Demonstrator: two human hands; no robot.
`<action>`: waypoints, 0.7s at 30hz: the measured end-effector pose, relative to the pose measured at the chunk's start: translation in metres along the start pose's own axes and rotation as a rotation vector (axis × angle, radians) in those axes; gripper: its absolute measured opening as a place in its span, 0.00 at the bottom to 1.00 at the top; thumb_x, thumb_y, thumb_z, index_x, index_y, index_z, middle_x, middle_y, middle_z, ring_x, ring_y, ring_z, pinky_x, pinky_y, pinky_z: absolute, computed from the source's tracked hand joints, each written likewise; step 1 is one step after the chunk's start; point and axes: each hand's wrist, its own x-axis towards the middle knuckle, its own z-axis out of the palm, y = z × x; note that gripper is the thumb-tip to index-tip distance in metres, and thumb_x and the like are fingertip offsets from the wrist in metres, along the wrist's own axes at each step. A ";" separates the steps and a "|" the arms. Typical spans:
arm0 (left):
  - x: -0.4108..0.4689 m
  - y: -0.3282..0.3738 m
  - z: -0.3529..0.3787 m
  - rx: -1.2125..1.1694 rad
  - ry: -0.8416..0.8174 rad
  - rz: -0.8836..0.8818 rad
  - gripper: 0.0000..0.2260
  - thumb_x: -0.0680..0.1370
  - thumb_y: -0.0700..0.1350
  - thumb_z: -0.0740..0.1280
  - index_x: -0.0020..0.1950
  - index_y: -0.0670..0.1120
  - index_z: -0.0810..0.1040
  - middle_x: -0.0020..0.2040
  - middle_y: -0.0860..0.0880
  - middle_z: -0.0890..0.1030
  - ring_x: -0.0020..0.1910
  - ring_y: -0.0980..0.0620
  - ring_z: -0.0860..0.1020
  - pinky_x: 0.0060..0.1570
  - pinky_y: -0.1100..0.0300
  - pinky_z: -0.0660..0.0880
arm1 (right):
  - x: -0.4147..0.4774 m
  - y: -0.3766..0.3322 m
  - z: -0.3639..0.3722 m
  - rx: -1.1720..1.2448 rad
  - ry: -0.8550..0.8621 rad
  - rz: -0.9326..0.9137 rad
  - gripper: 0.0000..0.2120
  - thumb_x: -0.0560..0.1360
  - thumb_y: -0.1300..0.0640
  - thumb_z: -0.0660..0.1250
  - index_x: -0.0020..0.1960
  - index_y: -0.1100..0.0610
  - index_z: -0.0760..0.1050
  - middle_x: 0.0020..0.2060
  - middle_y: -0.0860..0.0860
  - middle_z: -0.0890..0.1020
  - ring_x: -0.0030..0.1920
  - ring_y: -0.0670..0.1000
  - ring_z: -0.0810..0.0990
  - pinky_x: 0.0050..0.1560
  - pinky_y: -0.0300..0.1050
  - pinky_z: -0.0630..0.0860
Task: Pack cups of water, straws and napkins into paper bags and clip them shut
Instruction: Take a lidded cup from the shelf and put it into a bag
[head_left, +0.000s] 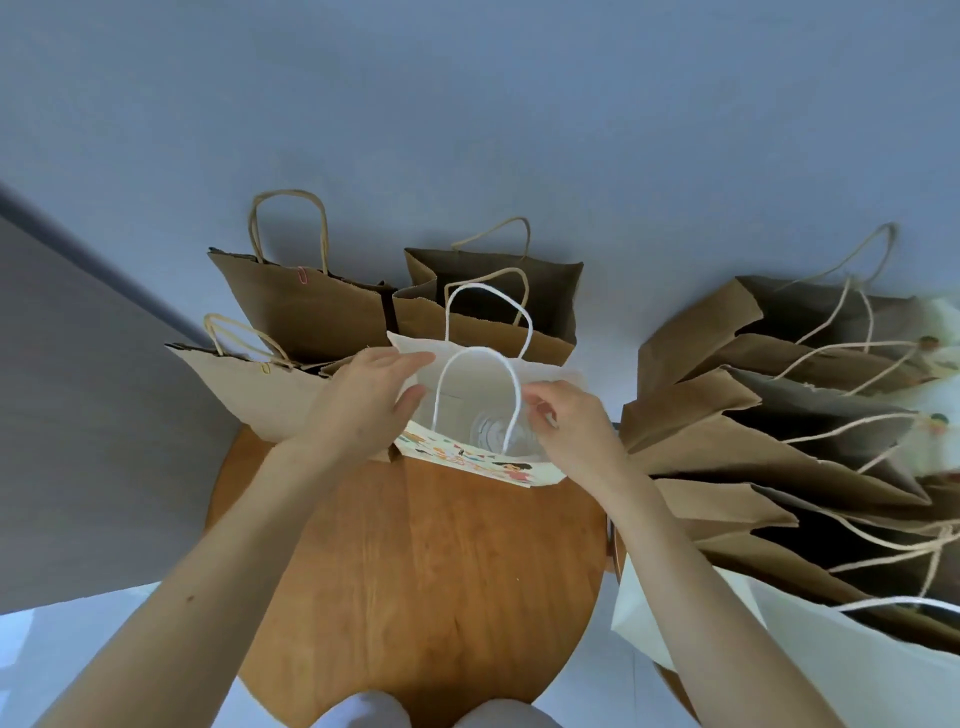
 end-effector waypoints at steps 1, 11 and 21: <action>-0.004 0.000 0.000 -0.007 0.004 -0.018 0.19 0.81 0.49 0.57 0.72 0.53 0.64 0.71 0.51 0.67 0.72 0.51 0.60 0.68 0.53 0.61 | -0.006 -0.002 -0.005 0.021 0.035 -0.008 0.13 0.78 0.57 0.61 0.63 0.54 0.74 0.60 0.49 0.77 0.58 0.48 0.76 0.57 0.31 0.66; -0.079 0.013 -0.007 -0.090 0.089 -0.038 0.19 0.80 0.49 0.60 0.71 0.54 0.66 0.66 0.49 0.73 0.63 0.50 0.71 0.57 0.57 0.71 | -0.076 -0.030 -0.015 0.038 0.091 -0.084 0.12 0.77 0.55 0.62 0.60 0.54 0.75 0.58 0.48 0.78 0.56 0.45 0.76 0.39 0.25 0.70; -0.254 -0.071 -0.016 -0.190 0.282 -0.114 0.17 0.79 0.48 0.62 0.67 0.53 0.71 0.59 0.53 0.76 0.52 0.52 0.72 0.57 0.53 0.71 | -0.170 -0.150 0.069 0.109 -0.074 -0.265 0.12 0.77 0.57 0.63 0.59 0.54 0.77 0.53 0.48 0.80 0.52 0.44 0.76 0.54 0.31 0.71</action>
